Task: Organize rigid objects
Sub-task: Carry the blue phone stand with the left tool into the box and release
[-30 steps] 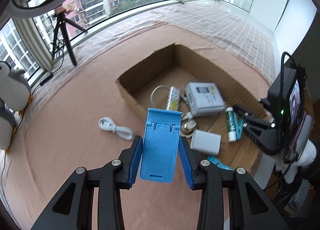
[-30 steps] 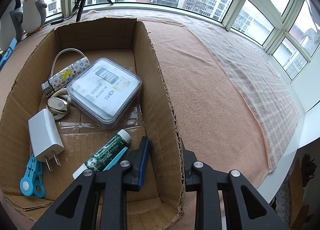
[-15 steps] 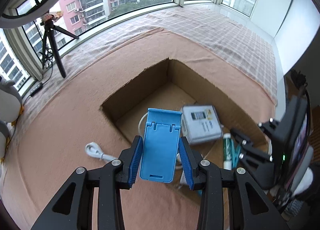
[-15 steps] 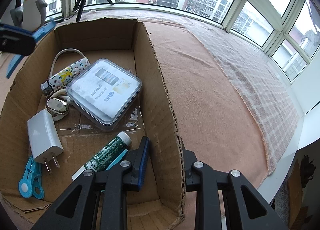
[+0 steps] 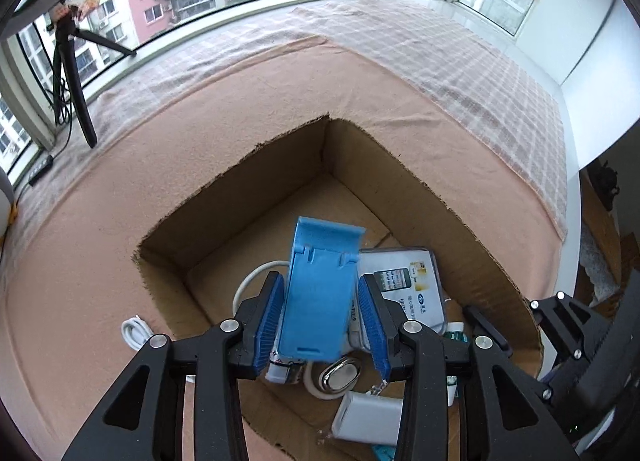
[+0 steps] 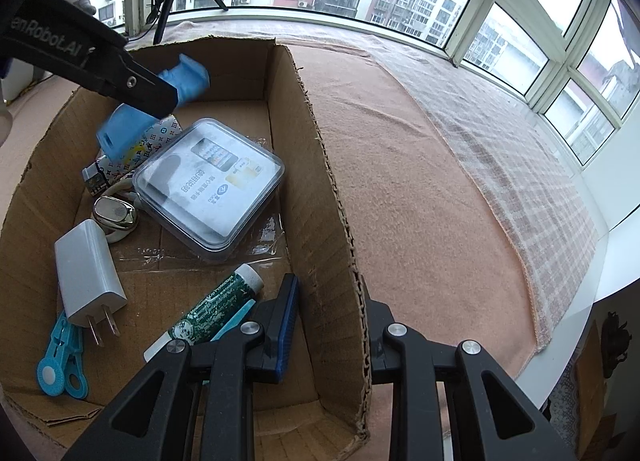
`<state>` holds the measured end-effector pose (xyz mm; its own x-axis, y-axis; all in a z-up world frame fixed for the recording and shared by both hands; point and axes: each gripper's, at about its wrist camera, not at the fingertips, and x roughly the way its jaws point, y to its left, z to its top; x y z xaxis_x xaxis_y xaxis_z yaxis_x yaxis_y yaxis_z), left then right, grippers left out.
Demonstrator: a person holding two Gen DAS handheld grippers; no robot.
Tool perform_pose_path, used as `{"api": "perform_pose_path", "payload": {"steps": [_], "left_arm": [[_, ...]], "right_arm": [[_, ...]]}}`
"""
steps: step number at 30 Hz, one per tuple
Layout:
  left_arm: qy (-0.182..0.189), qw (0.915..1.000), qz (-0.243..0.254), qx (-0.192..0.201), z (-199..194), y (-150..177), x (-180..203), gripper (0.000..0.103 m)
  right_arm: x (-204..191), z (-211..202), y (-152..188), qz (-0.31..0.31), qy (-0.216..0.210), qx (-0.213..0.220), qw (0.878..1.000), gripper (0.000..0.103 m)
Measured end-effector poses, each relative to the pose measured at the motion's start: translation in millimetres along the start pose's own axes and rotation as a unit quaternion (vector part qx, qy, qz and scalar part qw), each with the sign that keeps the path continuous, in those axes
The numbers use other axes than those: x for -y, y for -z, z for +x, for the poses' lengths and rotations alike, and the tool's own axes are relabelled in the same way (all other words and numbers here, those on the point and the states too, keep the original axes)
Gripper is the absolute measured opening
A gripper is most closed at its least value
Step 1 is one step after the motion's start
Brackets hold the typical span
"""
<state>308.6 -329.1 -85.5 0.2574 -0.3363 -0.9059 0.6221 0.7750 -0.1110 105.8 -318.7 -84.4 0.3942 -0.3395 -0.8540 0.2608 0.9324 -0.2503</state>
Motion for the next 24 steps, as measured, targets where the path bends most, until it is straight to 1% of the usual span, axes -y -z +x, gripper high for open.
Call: {"api": "perform_pose_path", "payload": {"steps": [5, 15, 19, 21, 24], "left_arm": [[0.003, 1.0, -0.008, 0.004, -0.9, -1.3, -2.2, 0.042], [0.005, 0.9999, -0.006, 0.013, -20.3, 6.8, -9.5, 0.042], [0.001, 0.9994, -0.02, 0.028, -40.3, 16.2, -27.1, 0.042], [0.004, 0.9989, -0.03, 0.034, -51.1, 23.9, -39.8, 0.042], [-0.002, 0.9979, -0.049, 0.041, -64.9, 38.6, -61.2, 0.042]], "right_arm": [[0.1, 0.3, -0.4, 0.0, 0.0, 0.001, 1.0, 0.024], [0.7, 0.5, -0.4, 0.0, 0.001, 0.001, 1.0, 0.024], [0.7, 0.5, -0.6, 0.0, 0.002, 0.002, 1.0, 0.024], [0.8, 0.5, -0.7, 0.0, 0.002, 0.002, 1.0, 0.024], [1.1, 0.5, -0.6, -0.001, 0.003, 0.002, 1.0, 0.025]]}}
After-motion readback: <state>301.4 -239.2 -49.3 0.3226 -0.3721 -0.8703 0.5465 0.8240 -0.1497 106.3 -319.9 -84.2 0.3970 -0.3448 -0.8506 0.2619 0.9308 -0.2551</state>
